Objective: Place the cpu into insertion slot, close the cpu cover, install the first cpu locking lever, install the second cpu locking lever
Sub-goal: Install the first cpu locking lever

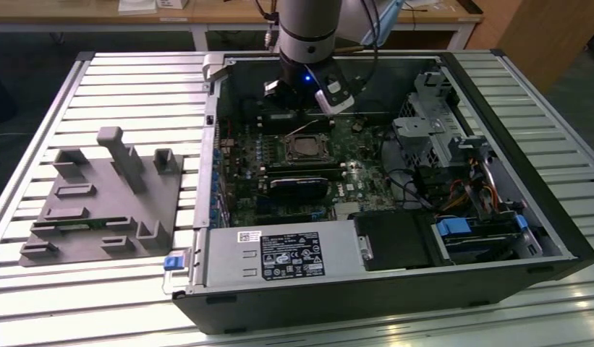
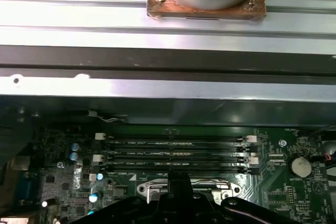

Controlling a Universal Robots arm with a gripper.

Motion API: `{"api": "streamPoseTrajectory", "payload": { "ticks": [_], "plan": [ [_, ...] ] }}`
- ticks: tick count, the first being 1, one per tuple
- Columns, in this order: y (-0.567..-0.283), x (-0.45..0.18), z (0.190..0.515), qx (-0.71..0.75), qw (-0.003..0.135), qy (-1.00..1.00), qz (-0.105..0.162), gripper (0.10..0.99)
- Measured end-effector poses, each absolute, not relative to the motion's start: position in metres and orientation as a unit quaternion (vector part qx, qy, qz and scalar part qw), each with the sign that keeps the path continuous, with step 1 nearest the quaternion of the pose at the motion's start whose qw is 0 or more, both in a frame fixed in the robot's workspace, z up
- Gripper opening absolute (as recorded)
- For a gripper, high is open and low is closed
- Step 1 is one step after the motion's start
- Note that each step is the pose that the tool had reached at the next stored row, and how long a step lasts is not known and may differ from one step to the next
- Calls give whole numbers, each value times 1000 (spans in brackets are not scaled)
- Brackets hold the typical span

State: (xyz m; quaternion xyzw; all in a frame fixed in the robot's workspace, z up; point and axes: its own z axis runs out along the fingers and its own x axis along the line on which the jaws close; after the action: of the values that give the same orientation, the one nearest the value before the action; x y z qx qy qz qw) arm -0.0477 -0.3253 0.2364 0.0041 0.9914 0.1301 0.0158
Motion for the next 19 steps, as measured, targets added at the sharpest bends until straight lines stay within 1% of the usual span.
{"api": "streamPoseTrajectory", "payload": {
  "ticks": [9, 13, 19],
  "plan": [
    [-325, -46, 236, 4, 16, 991, 130, 106],
    [-325, -46, 235, 3, 24, 991, 130, 106],
    [-325, -46, 235, 3, 24, 991, 130, 106]
  ]
}}
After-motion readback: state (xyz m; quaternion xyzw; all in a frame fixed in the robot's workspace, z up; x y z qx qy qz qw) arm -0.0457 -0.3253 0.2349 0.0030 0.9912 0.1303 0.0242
